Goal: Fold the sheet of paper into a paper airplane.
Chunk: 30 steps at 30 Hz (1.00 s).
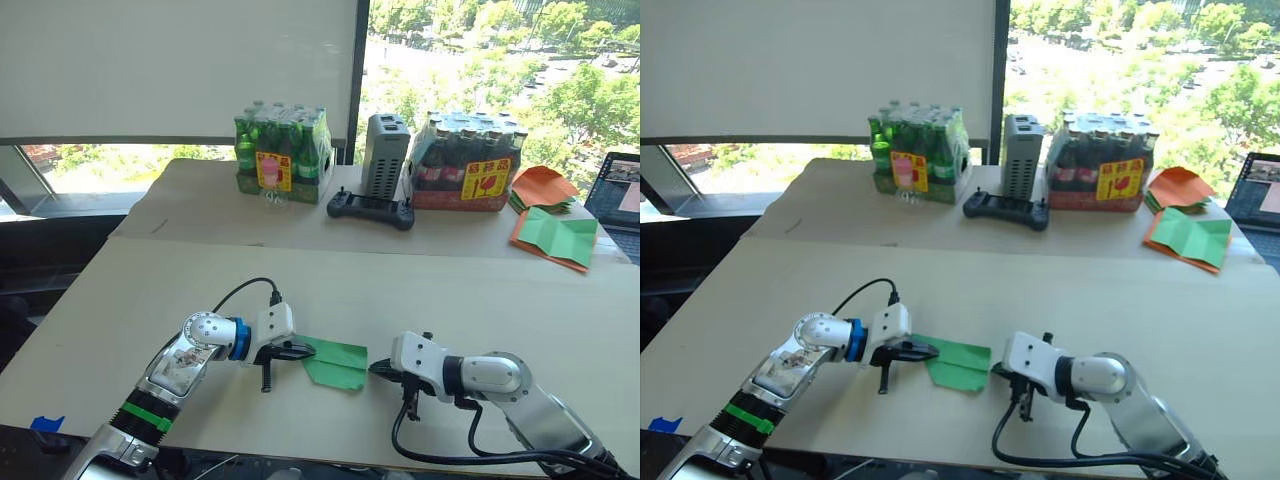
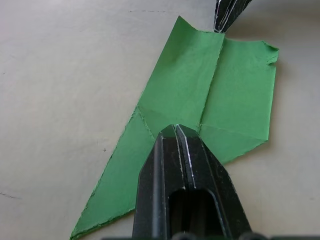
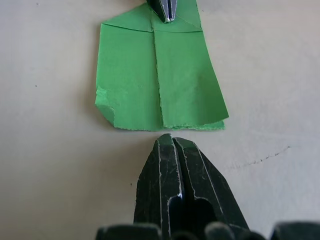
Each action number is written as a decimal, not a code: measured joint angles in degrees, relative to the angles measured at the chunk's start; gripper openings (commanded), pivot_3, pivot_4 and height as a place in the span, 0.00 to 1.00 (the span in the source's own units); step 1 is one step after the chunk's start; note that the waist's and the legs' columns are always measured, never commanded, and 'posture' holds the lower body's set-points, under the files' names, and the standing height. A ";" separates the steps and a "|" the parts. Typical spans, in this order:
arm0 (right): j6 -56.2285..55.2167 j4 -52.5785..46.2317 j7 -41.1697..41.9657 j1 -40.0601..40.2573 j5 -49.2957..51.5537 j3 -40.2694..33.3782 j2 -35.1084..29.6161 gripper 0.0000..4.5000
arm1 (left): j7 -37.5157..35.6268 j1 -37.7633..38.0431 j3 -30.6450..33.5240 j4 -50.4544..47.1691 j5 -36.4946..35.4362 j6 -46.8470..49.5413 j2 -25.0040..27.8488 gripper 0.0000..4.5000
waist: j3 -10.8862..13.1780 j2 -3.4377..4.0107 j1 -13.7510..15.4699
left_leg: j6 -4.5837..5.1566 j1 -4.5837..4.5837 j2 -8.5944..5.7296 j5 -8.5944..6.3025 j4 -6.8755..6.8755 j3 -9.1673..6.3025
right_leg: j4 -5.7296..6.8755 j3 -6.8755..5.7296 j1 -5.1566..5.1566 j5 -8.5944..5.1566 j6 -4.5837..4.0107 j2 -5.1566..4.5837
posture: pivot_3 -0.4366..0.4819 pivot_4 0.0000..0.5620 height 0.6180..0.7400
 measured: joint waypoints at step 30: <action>0.55 8.07 -2.93 -9.20 -0.58 5.72 8.95 0.00 | -0.61 -1.33 -1.95 -1.94 0.01 4.17 -2.47 0.00 | 0.04 0.02 -0.48 | -0.05 -0.14 0.00 0.03 -0.03 0.01 | 0.04 0.01 -0.12 0.01 -0.01 0.01 | 0.48 0.27 0.47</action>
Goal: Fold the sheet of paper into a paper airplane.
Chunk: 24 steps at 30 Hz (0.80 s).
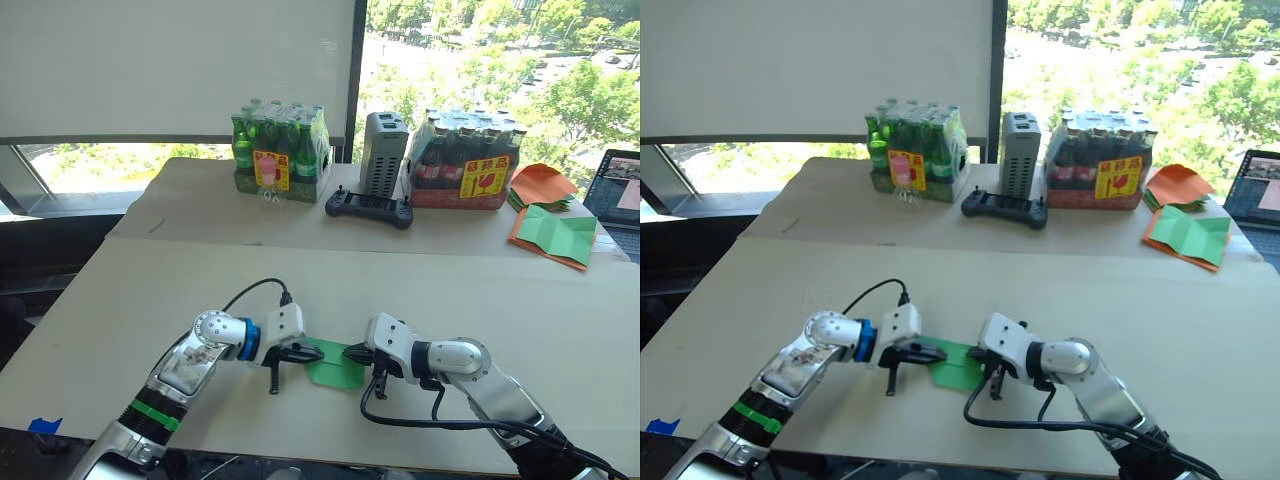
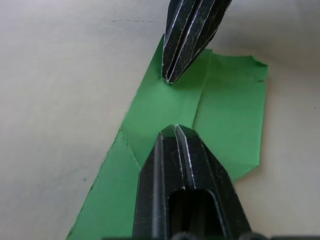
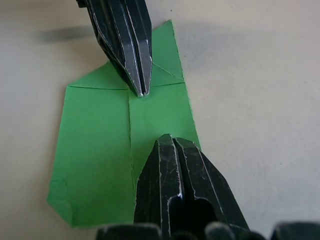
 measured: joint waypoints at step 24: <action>0.38 -0.36 0.04 -0.01 -0.28 0.50 -0.03 0.00 | -0.58 1.83 0.34 0.70 1.56 -6.37 3.34 0.00 | -0.03 0.02 -0.80 | -0.01 0.19 0.04 0.00 -0.05 0.00 | 0.02 0.02 0.07 0.00 0.00 0.04 | 0.48 0.27 0.47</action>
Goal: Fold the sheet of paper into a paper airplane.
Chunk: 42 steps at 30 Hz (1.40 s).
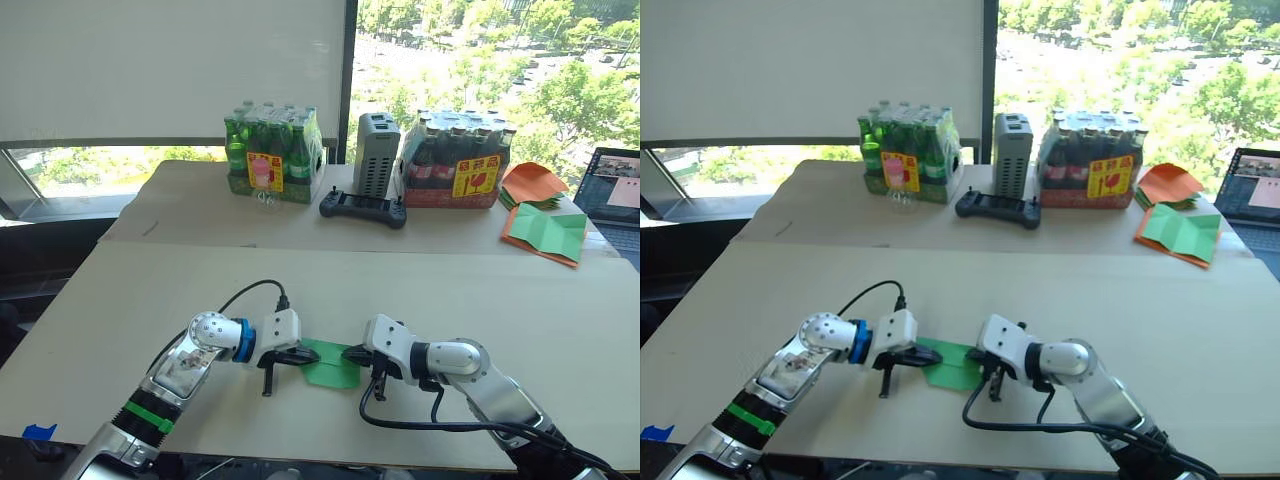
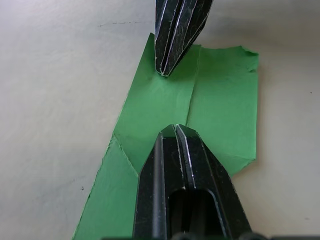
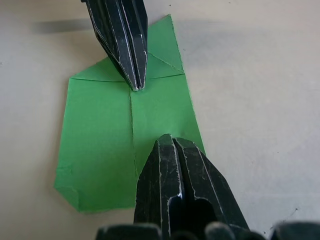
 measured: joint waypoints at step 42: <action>18.29 -14.54 -2.69 1.51 18.75 -14.94 2.02 0.56 | 10.33 20.61 31.02 -25.17 -33.26 33.38 6.00 0.18 | 0.55 0.10 -0.10 | -0.14 -0.08 0.02 0.08 -0.43 -0.04 | -0.09 0.01 -0.18 -0.01 -0.05 0.02 | 0.48 0.27 0.47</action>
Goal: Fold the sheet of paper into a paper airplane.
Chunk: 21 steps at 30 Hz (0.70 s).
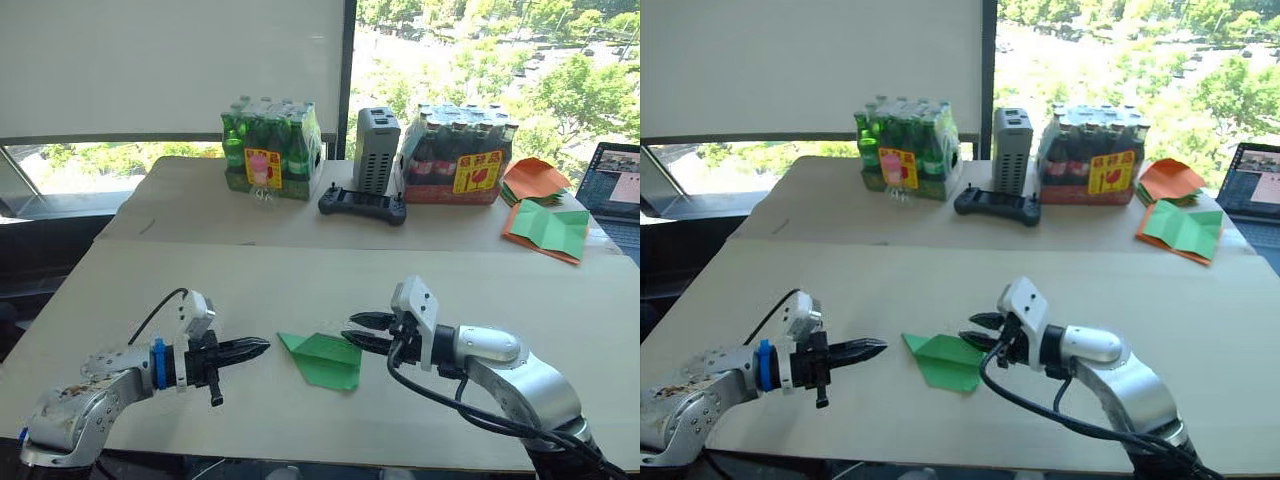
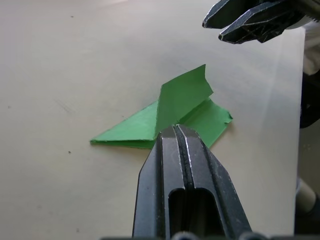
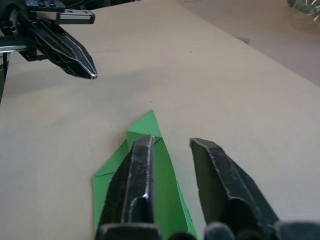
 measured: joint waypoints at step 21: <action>-7.21 10.04 4.59 0.67 -2.45 6.35 -2.18 0.01 | 1.78 0.68 -1.55 -1.50 -0.50 -1.13 0.89 0.71 | 0.09 0.05 0.17 | 0.02 -0.02 -0.01 -0.01 -0.01 0.07 | -0.05 0.03 0.01 0.00 -0.01 -0.08 | 0.48 0.27 0.47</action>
